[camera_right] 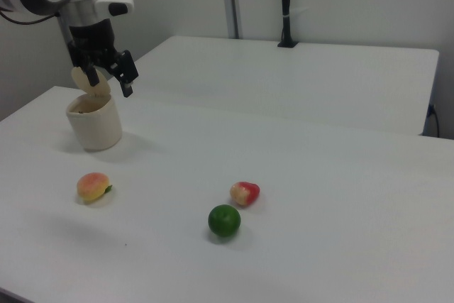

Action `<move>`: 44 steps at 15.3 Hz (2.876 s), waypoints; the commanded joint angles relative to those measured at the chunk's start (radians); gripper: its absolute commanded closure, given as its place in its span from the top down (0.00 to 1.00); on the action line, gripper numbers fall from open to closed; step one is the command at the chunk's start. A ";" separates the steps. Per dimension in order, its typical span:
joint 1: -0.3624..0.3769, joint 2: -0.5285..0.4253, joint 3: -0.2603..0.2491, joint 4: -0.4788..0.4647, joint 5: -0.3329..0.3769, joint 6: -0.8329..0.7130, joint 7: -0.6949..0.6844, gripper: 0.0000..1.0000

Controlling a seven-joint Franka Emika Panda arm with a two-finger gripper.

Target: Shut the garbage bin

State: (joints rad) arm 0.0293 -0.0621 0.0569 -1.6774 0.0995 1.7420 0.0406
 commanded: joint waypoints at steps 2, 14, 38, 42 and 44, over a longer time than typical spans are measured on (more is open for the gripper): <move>-0.009 -0.013 -0.002 -0.007 0.002 -0.007 -0.008 1.00; -0.003 -0.012 0.000 -0.008 0.002 -0.006 -0.018 1.00; 0.003 0.001 0.003 -0.024 0.012 0.020 -0.085 0.10; 0.009 0.024 0.006 -0.015 0.020 0.037 -0.070 0.00; 0.035 0.040 0.004 -0.010 0.046 0.085 -0.067 0.00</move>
State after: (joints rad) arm 0.0331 -0.0341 0.0600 -1.6837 0.1091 1.7623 -0.0271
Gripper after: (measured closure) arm 0.991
